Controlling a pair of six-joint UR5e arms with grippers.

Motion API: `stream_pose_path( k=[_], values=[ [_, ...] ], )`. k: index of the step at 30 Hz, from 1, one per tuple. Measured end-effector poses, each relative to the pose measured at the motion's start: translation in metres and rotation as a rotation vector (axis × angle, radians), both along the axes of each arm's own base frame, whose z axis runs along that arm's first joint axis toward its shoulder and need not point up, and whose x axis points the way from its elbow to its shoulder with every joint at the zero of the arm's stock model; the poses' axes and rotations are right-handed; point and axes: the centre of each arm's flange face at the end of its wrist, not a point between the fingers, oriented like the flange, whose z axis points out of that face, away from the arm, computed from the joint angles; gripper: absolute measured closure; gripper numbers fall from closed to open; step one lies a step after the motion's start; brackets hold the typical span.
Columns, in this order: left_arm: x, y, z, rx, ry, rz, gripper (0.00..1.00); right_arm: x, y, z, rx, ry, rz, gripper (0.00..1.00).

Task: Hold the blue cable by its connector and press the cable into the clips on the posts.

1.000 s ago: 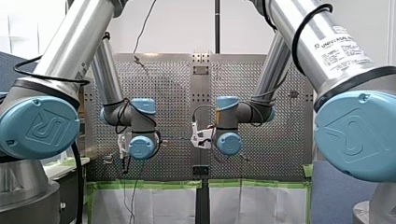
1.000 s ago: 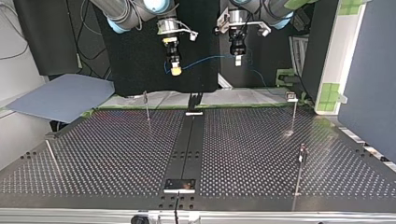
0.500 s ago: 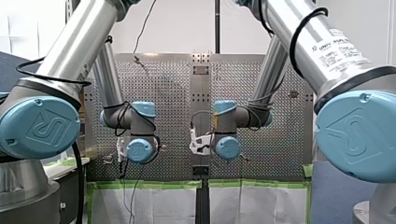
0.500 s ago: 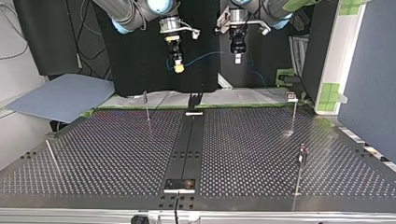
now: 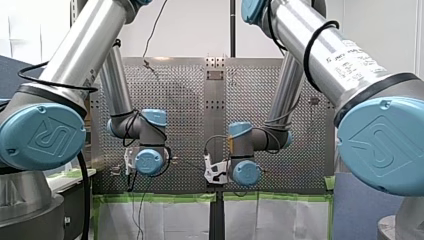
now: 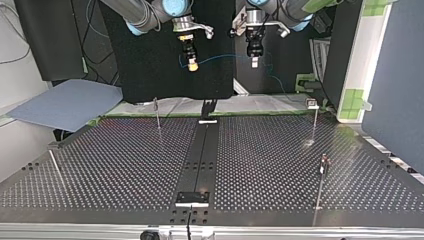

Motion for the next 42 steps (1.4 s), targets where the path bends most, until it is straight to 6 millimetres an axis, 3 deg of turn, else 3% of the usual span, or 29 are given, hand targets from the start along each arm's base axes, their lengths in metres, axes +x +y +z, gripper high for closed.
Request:
stream_pose_path(
  k=[31, 37, 42],
  values=[
    [-0.003, 0.006, 0.003, 0.013, -0.006, 0.022, 1.0, 0.001, 0.0, 0.0, 0.0, -0.001, 0.0, 1.0],
    [-0.021, 0.022, 0.012, 0.028, 0.018, 0.069, 1.0, 0.013, 0.006, 0.025, 0.003, -0.057, 0.005, 1.0],
    [-0.025, 0.026, 0.025, 0.005, 0.024, 0.069, 1.0, 0.016, 0.003, 0.048, 0.025, -0.106, 0.011, 1.0]
  ],
)
